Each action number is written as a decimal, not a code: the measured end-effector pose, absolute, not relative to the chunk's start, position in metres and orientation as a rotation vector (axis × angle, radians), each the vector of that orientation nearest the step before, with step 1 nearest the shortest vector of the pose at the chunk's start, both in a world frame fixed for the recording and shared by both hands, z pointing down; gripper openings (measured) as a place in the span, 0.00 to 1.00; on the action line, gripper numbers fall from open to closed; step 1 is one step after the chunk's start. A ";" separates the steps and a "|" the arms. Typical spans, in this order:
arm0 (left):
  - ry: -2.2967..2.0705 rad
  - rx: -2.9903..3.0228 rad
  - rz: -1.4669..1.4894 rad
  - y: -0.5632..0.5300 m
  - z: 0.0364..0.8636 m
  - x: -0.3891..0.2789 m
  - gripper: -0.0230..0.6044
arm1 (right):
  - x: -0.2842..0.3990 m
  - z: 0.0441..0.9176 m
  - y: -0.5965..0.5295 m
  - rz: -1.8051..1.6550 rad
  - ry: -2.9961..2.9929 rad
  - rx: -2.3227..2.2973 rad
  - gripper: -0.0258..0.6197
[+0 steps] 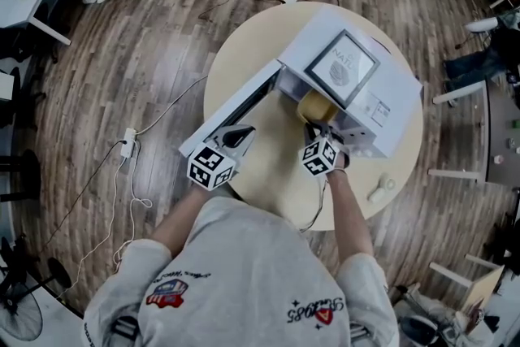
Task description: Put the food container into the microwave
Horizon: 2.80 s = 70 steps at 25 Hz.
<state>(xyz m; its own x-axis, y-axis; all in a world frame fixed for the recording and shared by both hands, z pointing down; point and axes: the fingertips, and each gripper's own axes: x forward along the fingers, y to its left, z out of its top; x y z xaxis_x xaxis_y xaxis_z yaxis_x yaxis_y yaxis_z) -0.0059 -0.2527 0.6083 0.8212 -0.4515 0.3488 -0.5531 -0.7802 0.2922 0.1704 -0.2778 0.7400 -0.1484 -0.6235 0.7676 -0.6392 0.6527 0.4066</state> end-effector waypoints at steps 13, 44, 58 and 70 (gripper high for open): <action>-0.737 2.617 0.395 -0.258 0.615 -0.002 0.04 | 0.186 0.750 -0.296 -0.017 -1.788 1.064 0.08; -0.728 2.594 0.420 -0.258 0.629 -0.009 0.04 | 0.209 0.756 -0.339 -0.100 -1.672 1.149 0.09; -0.724 2.592 0.430 -0.260 0.630 -0.008 0.04 | 0.216 0.759 -0.347 -0.116 -1.632 1.163 0.09; -0.726 2.594 0.435 -0.259 0.629 -0.007 0.04 | 0.217 0.756 -0.343 -0.105 -1.640 1.193 0.18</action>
<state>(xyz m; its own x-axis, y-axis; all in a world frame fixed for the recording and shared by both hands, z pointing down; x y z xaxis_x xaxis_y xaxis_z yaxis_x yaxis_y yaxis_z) -0.0070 -0.2591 0.6291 0.8157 -0.4209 0.3968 -0.5486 -0.7804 0.3000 0.2174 -0.3433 0.7558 0.0542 -0.7316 0.6796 -0.6389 0.4976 0.5867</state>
